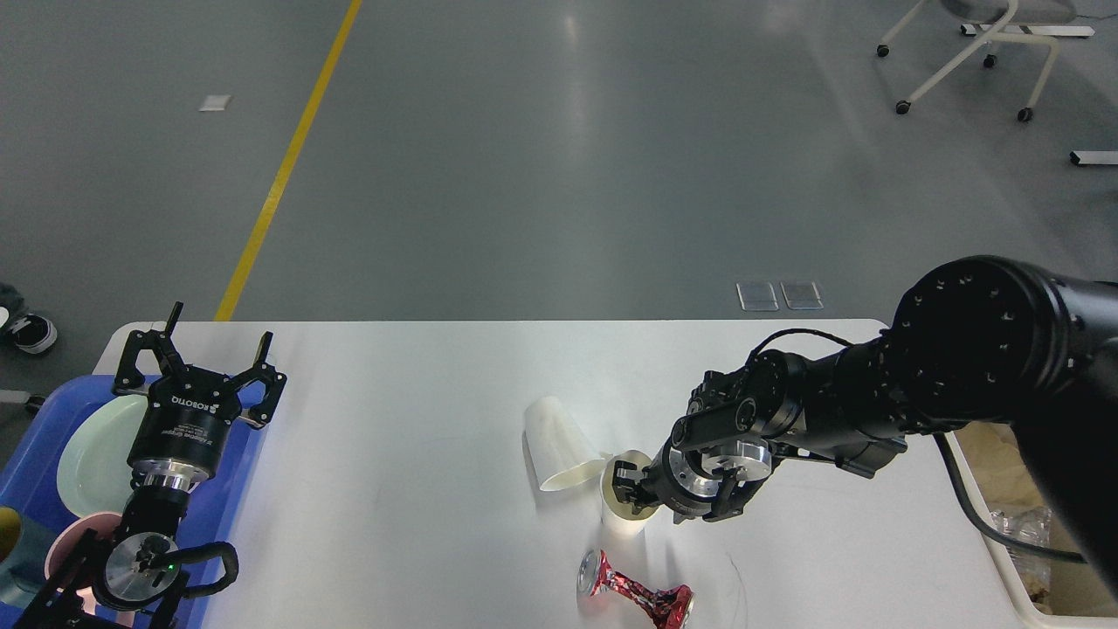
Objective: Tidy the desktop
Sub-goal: 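Grasp the white paper cup and carry it over the bin, then release the white cup into the bin with the right gripper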
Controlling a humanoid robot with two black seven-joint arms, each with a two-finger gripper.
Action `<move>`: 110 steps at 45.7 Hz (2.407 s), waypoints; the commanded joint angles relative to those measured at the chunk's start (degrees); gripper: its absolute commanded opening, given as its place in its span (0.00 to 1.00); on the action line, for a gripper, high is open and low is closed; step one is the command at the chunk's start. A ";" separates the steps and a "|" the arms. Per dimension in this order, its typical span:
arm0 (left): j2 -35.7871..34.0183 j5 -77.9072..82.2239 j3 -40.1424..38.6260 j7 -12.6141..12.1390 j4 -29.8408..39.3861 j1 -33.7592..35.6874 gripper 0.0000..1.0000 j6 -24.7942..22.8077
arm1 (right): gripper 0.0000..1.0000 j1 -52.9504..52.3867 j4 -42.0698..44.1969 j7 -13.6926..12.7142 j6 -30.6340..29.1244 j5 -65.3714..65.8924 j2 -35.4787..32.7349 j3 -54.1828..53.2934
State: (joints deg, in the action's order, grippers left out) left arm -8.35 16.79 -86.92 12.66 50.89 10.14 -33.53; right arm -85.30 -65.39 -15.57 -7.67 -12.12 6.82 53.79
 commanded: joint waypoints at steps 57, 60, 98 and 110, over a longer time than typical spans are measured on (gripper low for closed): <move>0.00 0.00 0.00 0.00 0.00 -0.03 0.96 0.04 | 0.00 -39.95 -26.36 0.02 -22.12 -3.00 -16.66 6.32; 0.00 0.00 0.00 0.00 0.00 -0.03 0.96 -0.04 | 0.00 -39.95 -26.36 -0.07 -22.12 -3.00 -16.75 6.41; 0.00 0.00 0.00 0.00 0.00 -0.03 0.96 0.04 | 0.00 -24.32 -8.27 0.02 -19.04 8.60 -43.46 20.13; 0.00 0.00 0.00 0.00 0.00 -0.03 0.96 0.04 | 0.00 -3.14 11.85 0.28 -16.76 10.80 -48.13 14.77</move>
State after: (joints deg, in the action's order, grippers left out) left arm -8.34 16.79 -86.92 12.69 50.89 10.10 -33.55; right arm -98.33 -62.23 -15.43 -26.10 -1.35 -40.62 72.19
